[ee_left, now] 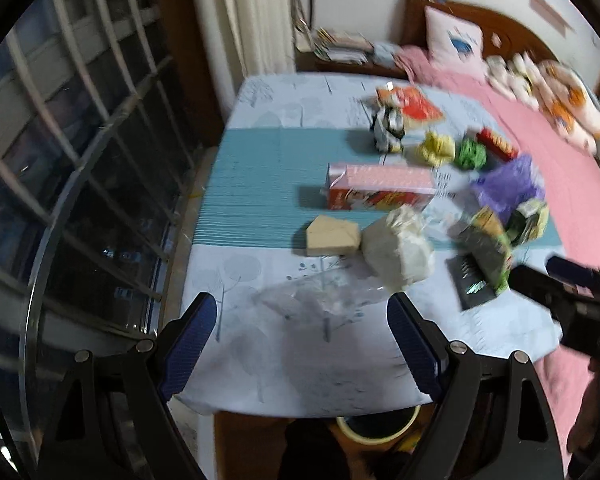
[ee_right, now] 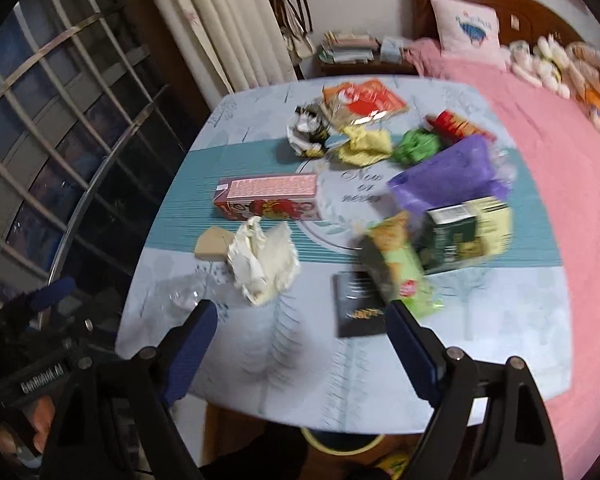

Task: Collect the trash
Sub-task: 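Grasp the clear plastic bottle with the left tool while the right tool grasps the crumpled tissue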

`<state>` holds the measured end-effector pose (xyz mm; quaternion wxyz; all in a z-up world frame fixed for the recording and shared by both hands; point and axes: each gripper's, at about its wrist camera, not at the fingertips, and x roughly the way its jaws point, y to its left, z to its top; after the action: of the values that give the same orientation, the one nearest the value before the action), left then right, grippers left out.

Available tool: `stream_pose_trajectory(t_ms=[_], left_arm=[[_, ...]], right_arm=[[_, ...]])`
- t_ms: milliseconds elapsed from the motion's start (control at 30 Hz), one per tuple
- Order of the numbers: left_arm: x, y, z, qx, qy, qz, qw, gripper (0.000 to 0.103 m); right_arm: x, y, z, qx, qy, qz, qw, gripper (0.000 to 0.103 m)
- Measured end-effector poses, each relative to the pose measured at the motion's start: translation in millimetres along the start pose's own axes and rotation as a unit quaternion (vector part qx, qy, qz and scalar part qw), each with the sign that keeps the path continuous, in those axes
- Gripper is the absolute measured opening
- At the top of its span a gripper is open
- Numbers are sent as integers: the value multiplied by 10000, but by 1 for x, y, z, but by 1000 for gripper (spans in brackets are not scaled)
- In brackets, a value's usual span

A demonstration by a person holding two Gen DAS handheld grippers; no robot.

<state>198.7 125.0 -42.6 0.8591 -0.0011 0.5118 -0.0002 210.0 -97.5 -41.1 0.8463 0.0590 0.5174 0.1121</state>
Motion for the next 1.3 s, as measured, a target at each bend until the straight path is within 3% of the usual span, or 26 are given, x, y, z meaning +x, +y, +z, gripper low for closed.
stream_pose_trajectory(t_ms=[300,600,667,700,933,1200,1300], left_arm=[[65,19,5,707,781,-655,9923,86],[103,4,5,1470,1391,-1165,9724,86],[108,3,7,1562,1412,-1144,9709,86],[111,1,8,1597,1420,-1158,9700,86],[125,-6,15,1828,1593,-1243,9622,80],[129,-12,10,2287,1877,-1222,9474,79],[130,-10,12,2326,1892,-1203,9464,79]], right_arm=[[79,21,12,399,509,-181,9977,86],[127,28,27,491,877,-247,9946,86],[136,30,29,476,951,-285,9939,80],[139,30,29,484,970,-224,9939,71],[127,19,27,604,897,-166,9940,56],[97,0,17,940,713,29,9930,51],[91,3,12,879,646,-61,9940,51]])
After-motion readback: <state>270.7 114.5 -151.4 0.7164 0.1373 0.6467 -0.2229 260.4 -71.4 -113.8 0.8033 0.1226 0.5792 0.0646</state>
